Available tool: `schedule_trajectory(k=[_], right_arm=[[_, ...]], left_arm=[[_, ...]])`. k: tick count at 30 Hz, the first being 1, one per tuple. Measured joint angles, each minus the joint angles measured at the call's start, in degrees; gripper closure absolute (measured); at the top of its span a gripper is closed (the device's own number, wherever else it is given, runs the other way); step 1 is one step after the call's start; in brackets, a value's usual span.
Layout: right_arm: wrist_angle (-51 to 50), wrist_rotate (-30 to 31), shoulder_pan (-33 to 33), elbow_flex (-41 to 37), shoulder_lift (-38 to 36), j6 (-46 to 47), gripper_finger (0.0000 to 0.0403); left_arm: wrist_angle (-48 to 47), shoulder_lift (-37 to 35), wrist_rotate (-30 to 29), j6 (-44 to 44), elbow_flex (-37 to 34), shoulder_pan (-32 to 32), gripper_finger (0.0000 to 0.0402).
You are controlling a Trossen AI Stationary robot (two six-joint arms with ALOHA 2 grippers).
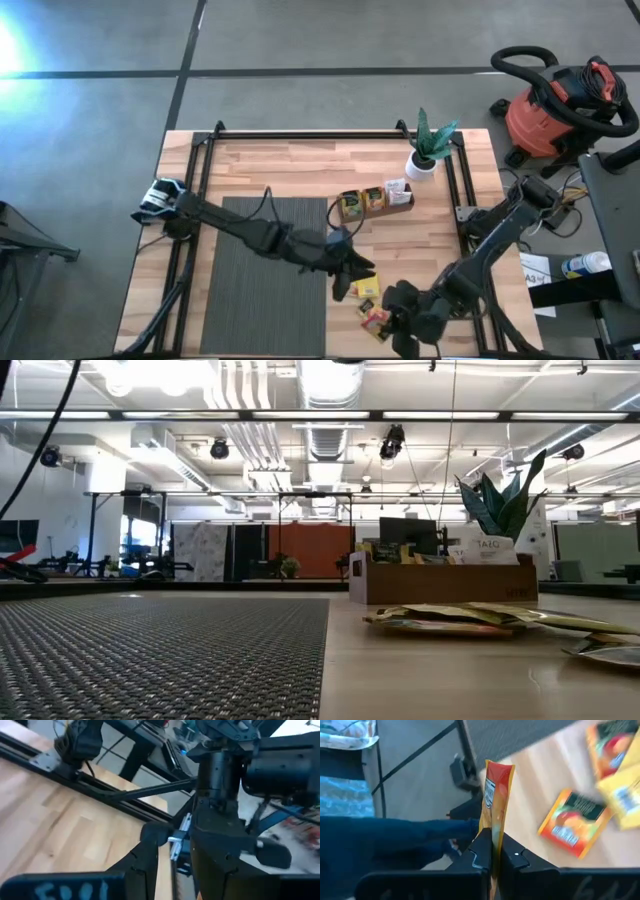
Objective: Pick & Place Tea
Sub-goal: Put the orange tea bag into the left section of the wooden organizer
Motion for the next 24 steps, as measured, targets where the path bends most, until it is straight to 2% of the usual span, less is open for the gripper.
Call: schedule_trajectory(k=[3,8,16,24], right_arm=[[-0.18,0.55,-1.92,0.11,-0.3,-2.26,0.0394],[-0.39,1.98,-4.28,0.11,-0.5,-4.33,0.0394],[-1.2,10.64,-5.65,0.11,-5.24,-10.52,0.0394],[-1.52,9.45,-8.01,0.11,-7.02,-13.78,0.0394]], left_arm=[[0.38,0.46,3.61,-2.31,-0.26,1.27,0.0294],[0.44,0.46,5.18,-0.46,-0.81,1.68,0.0294],[-0.11,0.48,7.05,2.4,-1.91,1.78,0.0294],[0.35,0.44,7.94,1.97,-2.27,2.27,0.0294]])
